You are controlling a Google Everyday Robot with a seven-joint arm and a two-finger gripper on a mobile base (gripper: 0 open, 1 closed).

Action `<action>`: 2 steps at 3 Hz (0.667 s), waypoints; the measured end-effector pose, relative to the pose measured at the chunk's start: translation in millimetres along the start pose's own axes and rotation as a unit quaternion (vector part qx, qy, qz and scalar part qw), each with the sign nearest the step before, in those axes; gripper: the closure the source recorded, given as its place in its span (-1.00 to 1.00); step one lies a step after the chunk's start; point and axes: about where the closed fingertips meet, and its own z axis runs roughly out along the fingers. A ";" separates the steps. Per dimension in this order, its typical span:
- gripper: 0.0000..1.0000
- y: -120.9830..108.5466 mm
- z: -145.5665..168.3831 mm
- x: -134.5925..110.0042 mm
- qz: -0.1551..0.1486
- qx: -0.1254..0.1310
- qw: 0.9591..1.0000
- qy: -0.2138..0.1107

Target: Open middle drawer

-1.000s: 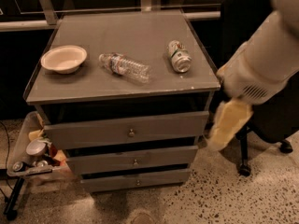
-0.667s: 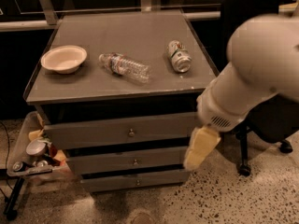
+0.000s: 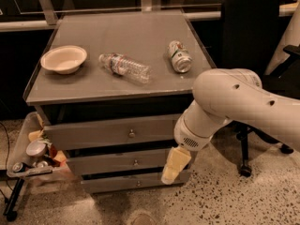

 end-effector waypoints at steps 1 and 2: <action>-1.00 0.8 1.0 -0.1 -0.001 -0.001 1.000 -0.001; -1.00 10.6 46.9 -3.7 -0.014 -0.020 1.000 -0.003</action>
Offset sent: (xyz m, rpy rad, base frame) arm -0.0107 0.0650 -0.1329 0.0544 0.0765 0.1114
